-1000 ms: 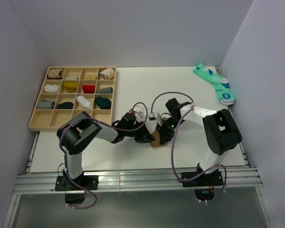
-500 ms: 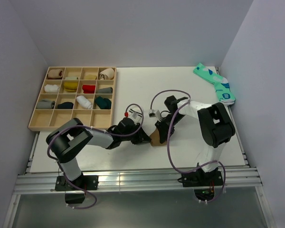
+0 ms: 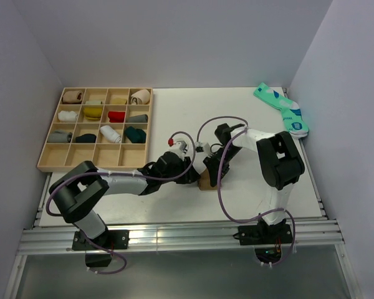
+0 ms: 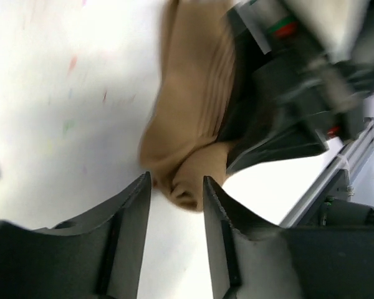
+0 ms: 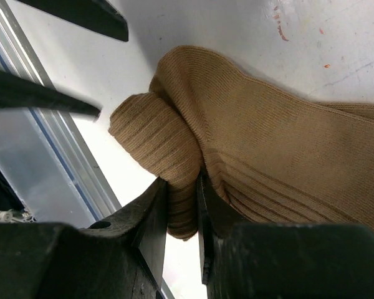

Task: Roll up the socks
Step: Roll the sock at the center of the board.

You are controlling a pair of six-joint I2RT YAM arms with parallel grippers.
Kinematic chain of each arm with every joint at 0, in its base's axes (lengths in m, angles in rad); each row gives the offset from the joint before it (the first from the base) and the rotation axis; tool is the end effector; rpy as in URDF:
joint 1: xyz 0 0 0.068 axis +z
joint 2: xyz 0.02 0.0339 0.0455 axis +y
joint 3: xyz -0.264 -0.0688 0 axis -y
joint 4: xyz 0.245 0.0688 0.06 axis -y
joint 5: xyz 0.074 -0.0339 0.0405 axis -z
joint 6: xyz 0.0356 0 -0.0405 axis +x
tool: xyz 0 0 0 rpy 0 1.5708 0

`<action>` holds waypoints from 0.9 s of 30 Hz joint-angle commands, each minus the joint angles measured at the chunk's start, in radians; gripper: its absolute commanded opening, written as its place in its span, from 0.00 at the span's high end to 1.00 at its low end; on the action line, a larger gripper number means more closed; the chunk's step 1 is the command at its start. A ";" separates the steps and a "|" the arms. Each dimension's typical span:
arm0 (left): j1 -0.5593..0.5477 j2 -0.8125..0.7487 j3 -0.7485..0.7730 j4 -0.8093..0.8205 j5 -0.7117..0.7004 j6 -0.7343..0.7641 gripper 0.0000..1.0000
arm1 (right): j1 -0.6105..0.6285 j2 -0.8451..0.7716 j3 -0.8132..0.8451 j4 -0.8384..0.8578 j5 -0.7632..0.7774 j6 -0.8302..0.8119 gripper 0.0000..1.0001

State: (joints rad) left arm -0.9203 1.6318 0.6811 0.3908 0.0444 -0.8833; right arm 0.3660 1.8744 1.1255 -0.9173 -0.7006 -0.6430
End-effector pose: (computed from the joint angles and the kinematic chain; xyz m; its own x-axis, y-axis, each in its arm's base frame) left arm 0.1926 -0.2557 0.1543 -0.8361 -0.1762 -0.5195 0.2704 0.6916 -0.6698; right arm 0.2809 0.1322 0.1418 -0.6142 -0.7263 -0.3086 -0.7304 0.3753 0.5707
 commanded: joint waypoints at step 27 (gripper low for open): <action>-0.006 0.146 0.106 0.128 0.264 0.412 0.43 | -0.015 0.048 0.036 0.003 0.118 -0.007 0.91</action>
State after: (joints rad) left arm -0.9264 1.7638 0.8005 0.4549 0.2741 -0.4904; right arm 0.3656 1.8889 1.1450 -0.9413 -0.6914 -0.6357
